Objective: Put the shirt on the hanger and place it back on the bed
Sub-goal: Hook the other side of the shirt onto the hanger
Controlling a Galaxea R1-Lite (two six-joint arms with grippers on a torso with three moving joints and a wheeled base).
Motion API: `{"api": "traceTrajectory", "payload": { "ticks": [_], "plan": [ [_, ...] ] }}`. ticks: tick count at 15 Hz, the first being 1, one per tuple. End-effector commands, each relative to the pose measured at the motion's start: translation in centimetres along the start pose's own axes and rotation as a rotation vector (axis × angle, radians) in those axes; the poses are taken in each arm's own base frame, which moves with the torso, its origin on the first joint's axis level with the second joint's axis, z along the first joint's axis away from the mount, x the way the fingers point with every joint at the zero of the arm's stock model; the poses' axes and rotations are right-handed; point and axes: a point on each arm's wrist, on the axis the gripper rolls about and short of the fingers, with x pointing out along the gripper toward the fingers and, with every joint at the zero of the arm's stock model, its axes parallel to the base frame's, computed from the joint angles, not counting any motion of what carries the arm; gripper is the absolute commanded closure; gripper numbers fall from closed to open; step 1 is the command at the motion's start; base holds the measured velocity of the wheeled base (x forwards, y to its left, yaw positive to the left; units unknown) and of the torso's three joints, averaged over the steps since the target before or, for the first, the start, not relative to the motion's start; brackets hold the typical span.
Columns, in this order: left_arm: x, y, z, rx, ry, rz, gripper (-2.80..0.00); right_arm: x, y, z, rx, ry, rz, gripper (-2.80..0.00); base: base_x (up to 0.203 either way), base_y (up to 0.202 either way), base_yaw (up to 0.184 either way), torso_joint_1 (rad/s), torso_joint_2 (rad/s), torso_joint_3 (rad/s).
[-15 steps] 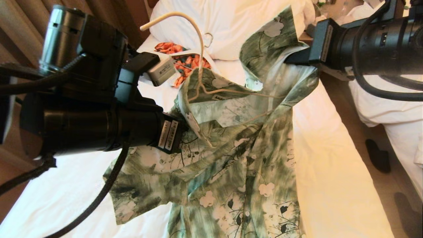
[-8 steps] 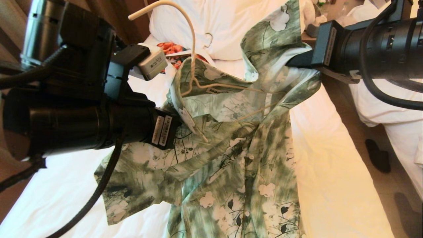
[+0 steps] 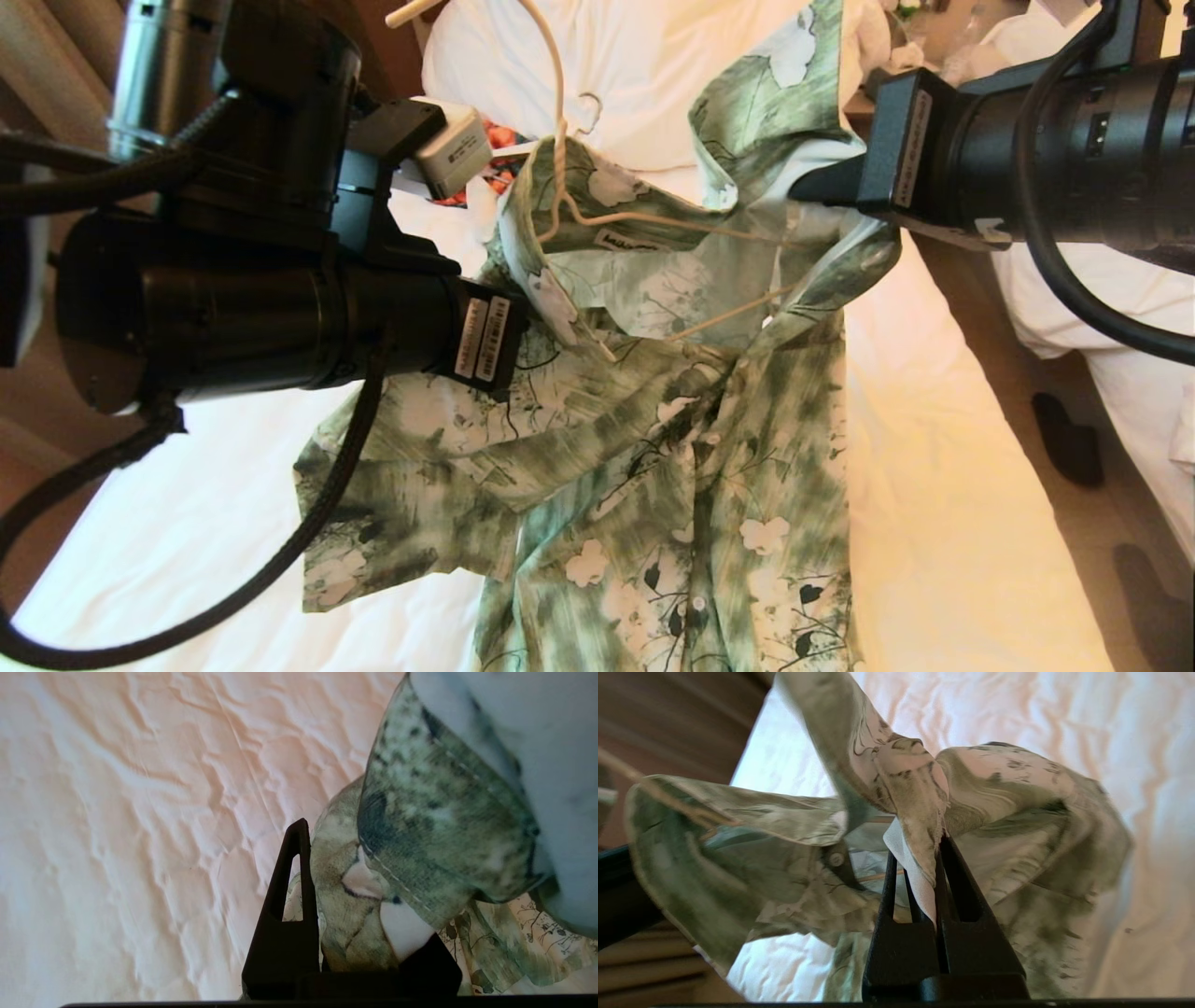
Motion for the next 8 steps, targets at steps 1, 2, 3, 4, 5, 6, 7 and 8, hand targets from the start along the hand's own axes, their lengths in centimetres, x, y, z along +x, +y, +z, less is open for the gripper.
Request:
{"api": "traceTrajectory", "payload": {
  "ticks": [1,2,3,4,5,6,7,8],
  "plan": [
    [0.3,-0.1,0.0,0.005,0.011,0.006,0.0,0.1,-0.2,-0.4,-0.002,0.009,-0.025,0.0,0.0,0.0,0.0,0.0,0.0,0.0],
    [0.3,0.0,0.0,0.007,0.014,0.007,0.0,0.3,-0.4,-0.8,-0.007,0.022,-0.044,0.0,0.0,0.0,0.0,0.0,0.0,0.0],
    [-0.1,0.2,-0.3,0.012,0.029,0.01,0.0,0.6,-0.8,-1.1,-0.011,0.028,-0.069,0.0,0.0,0.0,0.0,0.0,0.0,0.0],
    [-0.4,0.5,-0.6,0.02,0.057,0.012,0.0,0.8,-1.2,-1.0,-0.011,0.024,-0.086,0.0,0.0,0.0,0.0,0.0,0.0,0.0],
    [-0.4,0.5,-1.0,0.026,0.082,0.01,0.0,1.3,-1.5,-0.9,-0.016,0.022,-0.1,0.0,0.0,0.0,0.0,0.0,0.0,0.0],
    [-0.3,0.5,-1.4,0.029,0.092,0.01,0.0,1.7,-1.7,-1.0,-0.024,0.023,-0.109,0.0,0.0,0.0,0.0,0.0,0.0,0.0],
    [-0.5,0.6,-1.6,0.029,0.093,0.009,0.0,1.8,-1.7,-1.0,-0.024,0.025,-0.11,0.0,0.0,0.0,0.0,0.0,0.0,0.0],
    [-0.4,0.8,-1.6,0.024,0.096,0.017,0.0,1.9,-1.7,-1.2,-0.026,0.031,-0.11,0.0,0.0,0.0,0.0,0.0,0.0,0.0]
  ]
}}
